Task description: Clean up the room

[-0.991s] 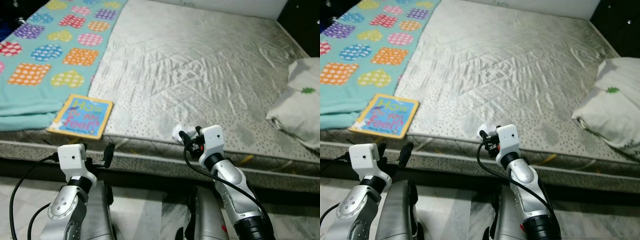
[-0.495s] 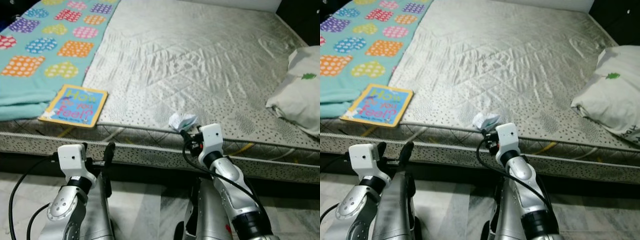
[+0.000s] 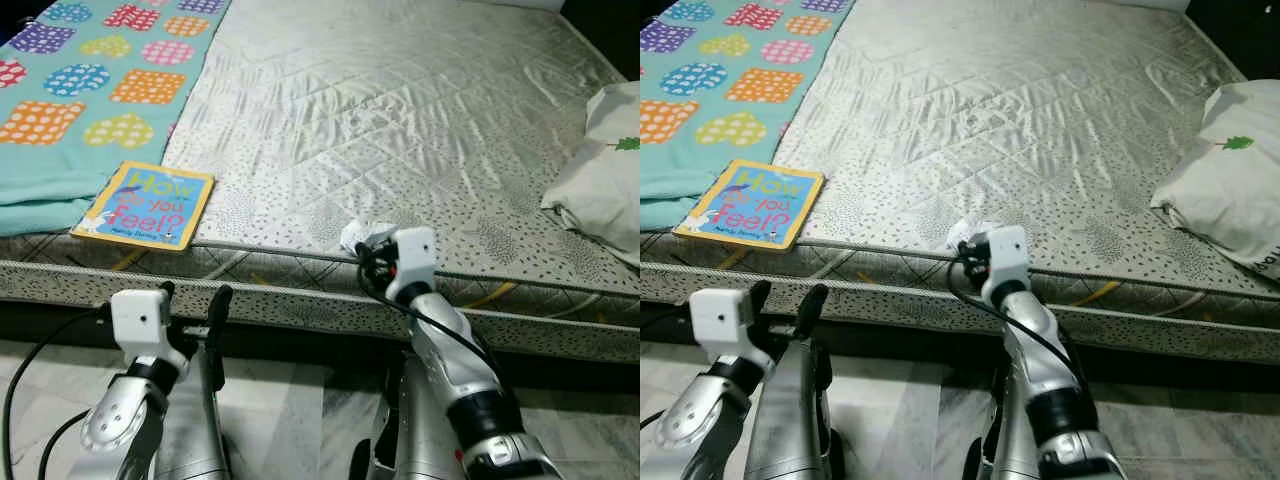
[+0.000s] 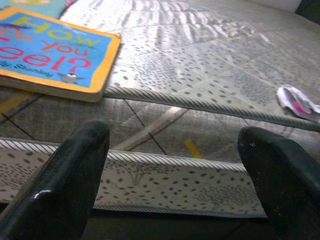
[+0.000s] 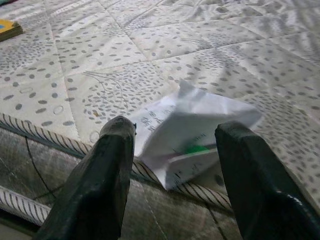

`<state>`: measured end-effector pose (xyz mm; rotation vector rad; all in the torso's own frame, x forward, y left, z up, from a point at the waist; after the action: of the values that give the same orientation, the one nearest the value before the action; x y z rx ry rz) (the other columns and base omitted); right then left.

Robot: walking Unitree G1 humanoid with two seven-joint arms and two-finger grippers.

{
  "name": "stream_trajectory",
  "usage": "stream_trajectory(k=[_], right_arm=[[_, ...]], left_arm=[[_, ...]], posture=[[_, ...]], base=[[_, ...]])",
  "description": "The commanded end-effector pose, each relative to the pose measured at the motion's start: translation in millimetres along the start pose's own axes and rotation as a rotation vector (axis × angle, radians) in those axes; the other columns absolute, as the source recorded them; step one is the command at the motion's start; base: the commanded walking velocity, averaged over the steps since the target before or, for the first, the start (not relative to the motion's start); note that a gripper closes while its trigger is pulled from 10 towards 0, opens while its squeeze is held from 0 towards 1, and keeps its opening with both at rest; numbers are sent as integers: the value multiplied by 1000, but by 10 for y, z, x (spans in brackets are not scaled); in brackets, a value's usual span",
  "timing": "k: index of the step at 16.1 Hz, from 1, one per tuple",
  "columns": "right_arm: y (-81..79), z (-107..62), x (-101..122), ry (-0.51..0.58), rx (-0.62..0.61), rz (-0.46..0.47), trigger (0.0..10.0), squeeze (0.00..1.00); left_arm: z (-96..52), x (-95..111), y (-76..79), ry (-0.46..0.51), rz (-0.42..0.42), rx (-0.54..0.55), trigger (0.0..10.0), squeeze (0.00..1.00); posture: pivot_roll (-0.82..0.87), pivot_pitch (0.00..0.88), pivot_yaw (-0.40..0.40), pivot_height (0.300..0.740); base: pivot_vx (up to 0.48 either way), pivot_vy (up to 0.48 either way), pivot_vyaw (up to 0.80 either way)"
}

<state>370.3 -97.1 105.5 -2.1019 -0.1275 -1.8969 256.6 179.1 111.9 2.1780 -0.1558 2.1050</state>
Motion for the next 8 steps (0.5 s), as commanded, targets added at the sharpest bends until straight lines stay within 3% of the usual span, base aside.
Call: stream_trajectory(k=[1, 2, 8], right_arm=[[61, 2, -22, -16, -23, 52, 10000, 0], [68, 19, -12, -17, -32, 81, 10000, 0], [110, 130, 130, 7, -121, 30, 10000, 0]], left_arm=[[-24, 27, 38, 3, -14, -21, 10000, 0], [-33, 29, 51, 2, -20, -29, 10000, 0], [-81, 51, 92, -11, -29, -43, 10000, 0]], posture=[[121, 176, -109, 463], [121, 176, -109, 463], [142, 184, -109, 463]], base=[[0, 0, 0], [0, 0, 0], [0, 0, 0]])
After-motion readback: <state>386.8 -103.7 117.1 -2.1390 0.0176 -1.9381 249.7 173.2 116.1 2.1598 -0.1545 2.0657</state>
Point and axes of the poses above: a point about 5 cm out from each wrist's last joint towards the gripper, its own z axis pointing out of the wrist towards the gripper, its own x axis along the axis of the wrist's last joint, y = z × x, the point moved 3 cm from there along z, pointing out of the wrist towards the gripper, and after that the axes turned 8 degrees about z, right-handed, at the moved point
